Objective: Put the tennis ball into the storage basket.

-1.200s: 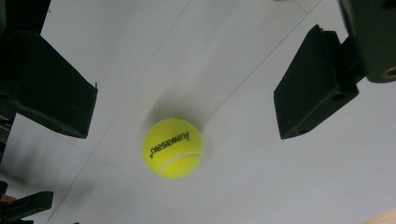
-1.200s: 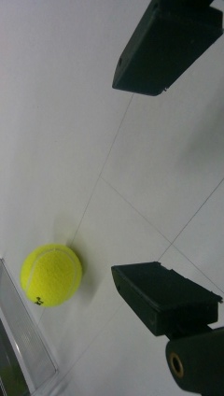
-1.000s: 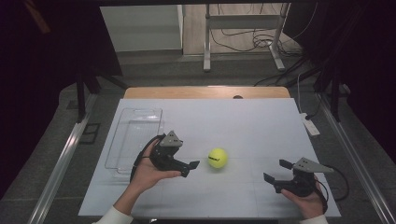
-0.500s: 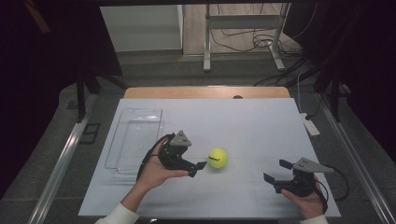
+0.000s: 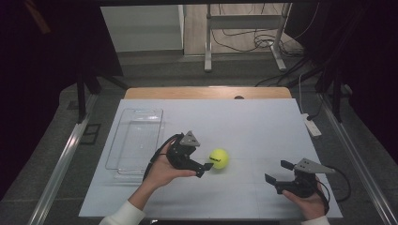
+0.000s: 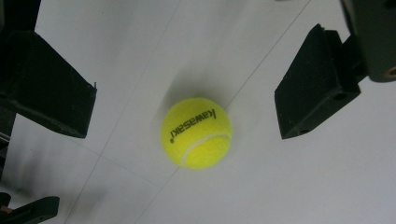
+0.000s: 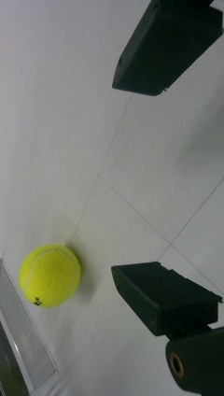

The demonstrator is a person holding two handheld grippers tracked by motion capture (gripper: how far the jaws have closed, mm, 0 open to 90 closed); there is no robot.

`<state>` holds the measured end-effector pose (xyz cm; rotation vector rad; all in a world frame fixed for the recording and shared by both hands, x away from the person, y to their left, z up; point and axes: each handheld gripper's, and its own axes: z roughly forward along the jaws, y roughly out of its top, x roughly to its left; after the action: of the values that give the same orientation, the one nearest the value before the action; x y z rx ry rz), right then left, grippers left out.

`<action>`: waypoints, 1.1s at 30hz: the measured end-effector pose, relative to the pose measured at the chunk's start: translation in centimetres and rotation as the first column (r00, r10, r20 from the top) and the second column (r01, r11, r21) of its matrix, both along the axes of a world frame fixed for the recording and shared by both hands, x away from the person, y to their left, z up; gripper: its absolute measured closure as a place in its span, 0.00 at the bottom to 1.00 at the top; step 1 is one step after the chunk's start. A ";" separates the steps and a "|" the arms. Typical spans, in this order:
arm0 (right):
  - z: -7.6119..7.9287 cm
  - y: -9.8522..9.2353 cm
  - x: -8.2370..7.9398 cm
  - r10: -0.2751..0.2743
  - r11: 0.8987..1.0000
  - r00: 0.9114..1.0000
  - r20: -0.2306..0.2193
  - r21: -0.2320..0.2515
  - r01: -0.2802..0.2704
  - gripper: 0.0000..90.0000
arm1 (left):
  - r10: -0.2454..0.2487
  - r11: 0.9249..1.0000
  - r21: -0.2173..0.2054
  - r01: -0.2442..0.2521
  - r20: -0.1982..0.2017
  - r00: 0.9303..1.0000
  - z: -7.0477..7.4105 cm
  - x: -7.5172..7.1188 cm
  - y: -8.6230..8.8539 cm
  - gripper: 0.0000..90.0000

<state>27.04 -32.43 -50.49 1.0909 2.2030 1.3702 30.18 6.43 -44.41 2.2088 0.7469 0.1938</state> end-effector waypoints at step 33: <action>-0.1 0.0 0.0 0.000 1.000 1.000 -0.004 -0.001 0.000 0.11 | -0.052 0.998 0.039 0.054 -0.043 0.998 -1.3 1.8 -3.2 0.06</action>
<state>27.09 -32.47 -50.57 1.0936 2.2062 1.3676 31.99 3.20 -45.75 2.2739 0.7119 0.1379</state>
